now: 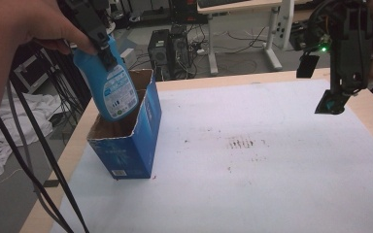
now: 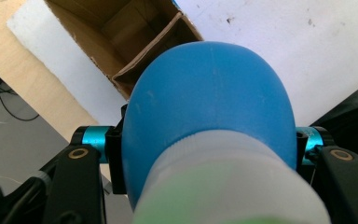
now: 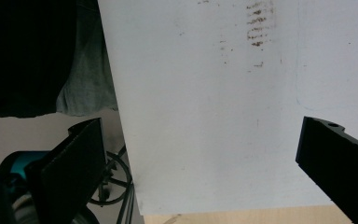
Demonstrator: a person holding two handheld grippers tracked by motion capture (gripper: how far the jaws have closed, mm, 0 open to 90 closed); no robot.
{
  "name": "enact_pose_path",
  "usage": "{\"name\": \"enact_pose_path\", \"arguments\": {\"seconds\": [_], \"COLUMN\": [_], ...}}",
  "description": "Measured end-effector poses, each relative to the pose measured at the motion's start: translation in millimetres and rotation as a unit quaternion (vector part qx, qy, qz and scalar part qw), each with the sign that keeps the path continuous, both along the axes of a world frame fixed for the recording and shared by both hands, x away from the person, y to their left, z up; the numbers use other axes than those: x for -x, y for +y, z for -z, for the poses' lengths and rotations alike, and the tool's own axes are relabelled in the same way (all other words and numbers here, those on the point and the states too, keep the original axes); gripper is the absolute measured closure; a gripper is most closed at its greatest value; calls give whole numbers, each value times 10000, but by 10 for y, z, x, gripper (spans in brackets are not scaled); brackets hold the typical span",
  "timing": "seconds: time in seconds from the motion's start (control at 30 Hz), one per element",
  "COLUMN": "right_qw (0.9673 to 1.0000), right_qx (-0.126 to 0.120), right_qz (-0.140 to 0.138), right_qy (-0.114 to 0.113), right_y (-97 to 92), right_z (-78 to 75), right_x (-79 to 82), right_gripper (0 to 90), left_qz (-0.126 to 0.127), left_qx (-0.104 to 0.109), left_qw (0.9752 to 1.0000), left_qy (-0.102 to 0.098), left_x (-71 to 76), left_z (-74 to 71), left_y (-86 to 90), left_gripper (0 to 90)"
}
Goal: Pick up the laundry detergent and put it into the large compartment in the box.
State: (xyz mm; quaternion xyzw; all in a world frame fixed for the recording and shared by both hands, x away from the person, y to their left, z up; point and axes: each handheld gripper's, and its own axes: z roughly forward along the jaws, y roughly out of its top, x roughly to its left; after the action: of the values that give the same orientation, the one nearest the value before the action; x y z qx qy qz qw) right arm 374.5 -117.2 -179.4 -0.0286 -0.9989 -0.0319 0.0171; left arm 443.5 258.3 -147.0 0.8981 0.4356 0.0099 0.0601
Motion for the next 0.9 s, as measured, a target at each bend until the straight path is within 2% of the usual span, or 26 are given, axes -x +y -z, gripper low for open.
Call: {"name": "enact_pose_path", "arguments": {"seconds": [0.2,0.43,0.53,0.63,0.7,0.8,0.9], "right_qw": [10000,10000,10000,10000,10000,10000,10000], "right_qx": [3,-4,15,20,3,6,7], "right_qz": [27,9,12,17,-5,23,33], "right_qy": [9,10,23,19,-3,-20,-8], "right_y": [0,18,19,14,9,-4,-16], "right_z": [16,14,15,18,18,10,7], "right_x": [0,-5,-3,-3,-1,4,0], "right_gripper": [9,9,9,9,9,9,9], "left_qz": [101,539,608,756,978,1069,1141], "left_qx": [4,-122,-135,-121,-178,-250,-235], "left_qw": [9998,9984,9978,9968,9948,9935,9925], "left_qy": [150,154,223,245,238,286,364], "left_x": [-31,-40,-61,-74,-72,-71,-78], "left_z": [240,520,641,763,848,984,1103], "left_y": [24,-1,0,0,-10,-33,-35], "left_gripper": [391,391,390,390,390,390,390]}}
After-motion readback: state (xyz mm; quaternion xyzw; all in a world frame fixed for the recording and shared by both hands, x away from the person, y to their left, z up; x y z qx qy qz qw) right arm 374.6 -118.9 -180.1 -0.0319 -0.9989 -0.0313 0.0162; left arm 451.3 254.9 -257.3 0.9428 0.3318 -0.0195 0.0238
